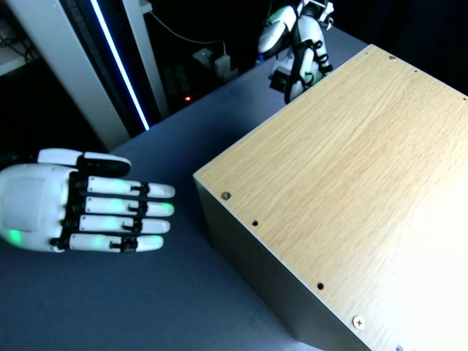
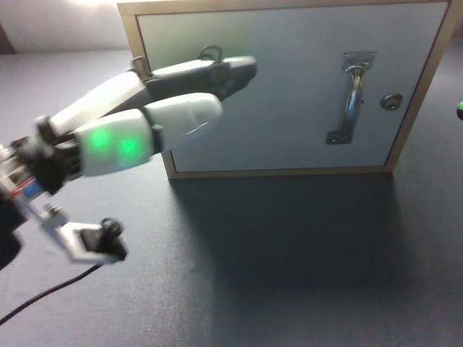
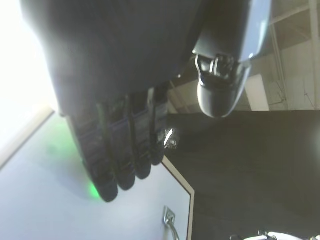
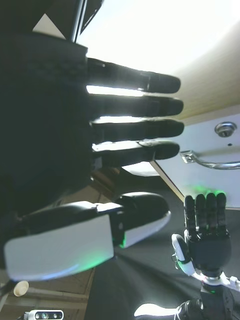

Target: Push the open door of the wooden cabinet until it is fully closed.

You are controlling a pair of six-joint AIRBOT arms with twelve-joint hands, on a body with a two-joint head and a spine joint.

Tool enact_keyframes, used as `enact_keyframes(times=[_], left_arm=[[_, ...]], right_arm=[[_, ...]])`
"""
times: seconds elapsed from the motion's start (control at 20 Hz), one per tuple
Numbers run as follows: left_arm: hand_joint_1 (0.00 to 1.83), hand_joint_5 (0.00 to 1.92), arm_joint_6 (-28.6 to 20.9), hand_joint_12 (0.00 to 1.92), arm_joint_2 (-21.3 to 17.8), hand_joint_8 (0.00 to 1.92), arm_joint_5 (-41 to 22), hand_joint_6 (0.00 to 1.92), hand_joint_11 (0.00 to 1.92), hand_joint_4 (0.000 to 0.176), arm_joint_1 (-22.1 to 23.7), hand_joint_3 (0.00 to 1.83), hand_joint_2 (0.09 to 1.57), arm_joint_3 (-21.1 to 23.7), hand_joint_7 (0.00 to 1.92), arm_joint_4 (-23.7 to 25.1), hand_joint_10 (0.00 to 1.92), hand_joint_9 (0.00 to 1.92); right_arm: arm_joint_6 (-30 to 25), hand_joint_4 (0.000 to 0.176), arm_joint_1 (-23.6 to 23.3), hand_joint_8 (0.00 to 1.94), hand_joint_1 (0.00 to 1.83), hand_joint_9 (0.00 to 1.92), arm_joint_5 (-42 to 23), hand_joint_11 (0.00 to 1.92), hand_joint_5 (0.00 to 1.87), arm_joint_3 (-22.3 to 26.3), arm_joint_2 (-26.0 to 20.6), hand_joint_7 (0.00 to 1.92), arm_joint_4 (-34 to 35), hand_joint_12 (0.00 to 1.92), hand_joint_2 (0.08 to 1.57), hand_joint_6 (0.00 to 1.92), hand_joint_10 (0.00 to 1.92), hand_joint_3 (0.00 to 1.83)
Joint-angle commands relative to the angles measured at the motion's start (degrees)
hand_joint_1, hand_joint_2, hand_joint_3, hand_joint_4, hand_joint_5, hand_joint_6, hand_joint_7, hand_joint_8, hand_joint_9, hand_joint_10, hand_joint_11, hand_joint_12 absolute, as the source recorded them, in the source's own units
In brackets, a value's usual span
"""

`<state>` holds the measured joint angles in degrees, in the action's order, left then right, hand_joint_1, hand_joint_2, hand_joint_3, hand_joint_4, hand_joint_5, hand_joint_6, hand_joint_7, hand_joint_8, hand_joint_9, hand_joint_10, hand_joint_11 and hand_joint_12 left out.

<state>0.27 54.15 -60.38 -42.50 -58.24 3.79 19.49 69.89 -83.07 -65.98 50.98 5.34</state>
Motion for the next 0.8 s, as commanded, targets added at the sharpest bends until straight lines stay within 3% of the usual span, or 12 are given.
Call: enact_keyframes(times=[0.0, 0.2, 0.25, 0.35, 0.4, 0.45, 0.5, 0.6, 0.65, 0.75], left_arm=[[0.0, 0.33, -0.27, 0.65, -1.6, 0.0, -9.23, 0.0, 0.04, 0.0, -0.82, 0.0, 1.46, 0.91, 0.32, -0.83, 0.0, 0.3], [0.0, 0.24, -0.27, 0.66, -6.82, 0.0, -15.75, 0.0, 0.0, 0.0, -6.69, 0.0, 1.41, 4.51, 0.3, -3.75, 0.0, 0.28], [0.07, 0.32, -0.27, 0.63, -8.22, 0.01, -17.93, 0.01, 0.0, 0.006, -8.26, 0.0, 1.4, 5.38, 0.36, -5.1, 0.01, 0.35], [0.14, 0.36, -0.27, 0.46, -9.73, 0.0, -20.38, 0.0, 0.05, 0.0, -10.06, 0.0, 1.41, 6.46, 0.39, -6.94, 0.0, 0.37], [0.06, 0.37, -0.27, 0.45, -10.72, 0.01, -22.37, 0.0, 0.12, 0.0, -11.56, 0.0, 1.39, 7.3, 0.41, -8.69, 0.0, 0.38], [0.12, 0.32, -0.27, 0.45, -11.49, 0.0, -24.73, 0.0, 0.1, 0.0, -13.21, 0.01, 1.43, 7.94, 0.34, -10.79, 0.0, 0.32], [0.15, 0.31, -0.27, 0.46, -11.88, 0.0, -26.81, 0.0, 0.09, 0.0, -14.82, 0.01, 1.45, 8.22, 0.32, -12.79, 0.0, 0.31], [0.26, 0.29, -0.27, 0.38, -12.14, 0.0, -30.38, 0.0, 0.05, 0.0, -17.25, 0.0, 1.43, 8.46, 0.29, -15.69, 0.0, 0.25], [0.29, 0.28, -0.27, 0.24, -12.23, 0.0, -32.12, 0.0, 0.07, 0.006, -18.18, 0.0, 1.39, 8.71, 0.27, -16.72, 0.0, 0.22], [0.29, 0.26, -0.27, 0.21, -12.35, 0.0, -33.84, 0.0, 0.03, 0.006, -19.02, 0.01, 1.39, 9.02, 0.25, -17.21, 0.0, 0.2]], right_arm=[[-0.68, 0.0, -0.47, 0.0, 0.57, 0.32, -7.9, 0.0, 0.39, -0.08, -0.08, 0.39, 1.64, 0.62, 1.35, 0.0, 0.0, 0.0], [-0.68, 0.0, -0.48, 0.0, 0.58, 0.27, -10.27, 0.01, 0.39, 0.26, -0.88, 0.36, 1.82, 0.48, 1.34, 0.0, 0.01, 0.0], [-0.67, 0.0, -0.48, 0.01, 0.6, 0.29, -11.08, 0.02, 0.39, 0.29, -1.08, 0.37, 1.92, 0.48, 1.35, 0.0, 0.01, 0.0], [-0.66, 0.0, -0.49, 0.0, 0.59, 0.33, -12.16, 0.04, 0.4, 0.29, -1.25, 0.4, 2.21, 0.52, 1.35, 0.0, 0.01, 0.0], [-0.66, 0.0, -0.49, 0.01, 0.65, 0.35, -13.2, 0.09, 0.4, 0.33, -1.36, 0.42, 2.6, 0.56, 1.36, 0.0, 0.01, 0.0], [-0.66, 0.0, -0.49, 0.0, 0.65, 0.3, -14.33, 0.02, 0.37, 0.46, -1.48, 0.38, 3.12, 0.59, 1.37, 0.0, 0.0, 0.0], [-0.65, 0.0, -0.49, 0.0, 0.68, 0.25, -15.26, 0.0, 0.37, 0.55, -1.6, 0.35, 3.55, 0.5, 1.36, 0.0, 0.0, 0.0], [-0.52, 0.0, -0.49, 0.01, 0.72, 0.31, -17.29, 0.05, 0.38, 0.7, -1.72, 0.38, 4.37, 0.55, 1.36, 0.0, 0.01, 0.0], [-0.33, 0.0, -0.5, 0.0, 0.83, 0.28, -17.93, 0.0, 0.36, 1.04, -2.01, 0.35, 4.78, 0.55, 1.38, 0.0, 0.0, 0.0], [0.52, 0.0, -1.52, 0.0, 0.83, 0.3, -17.95, 0.01, 0.35, 1.48, -2.3, 0.36, 4.61, 0.54, 1.38, 0.0, 0.01, 0.0]])
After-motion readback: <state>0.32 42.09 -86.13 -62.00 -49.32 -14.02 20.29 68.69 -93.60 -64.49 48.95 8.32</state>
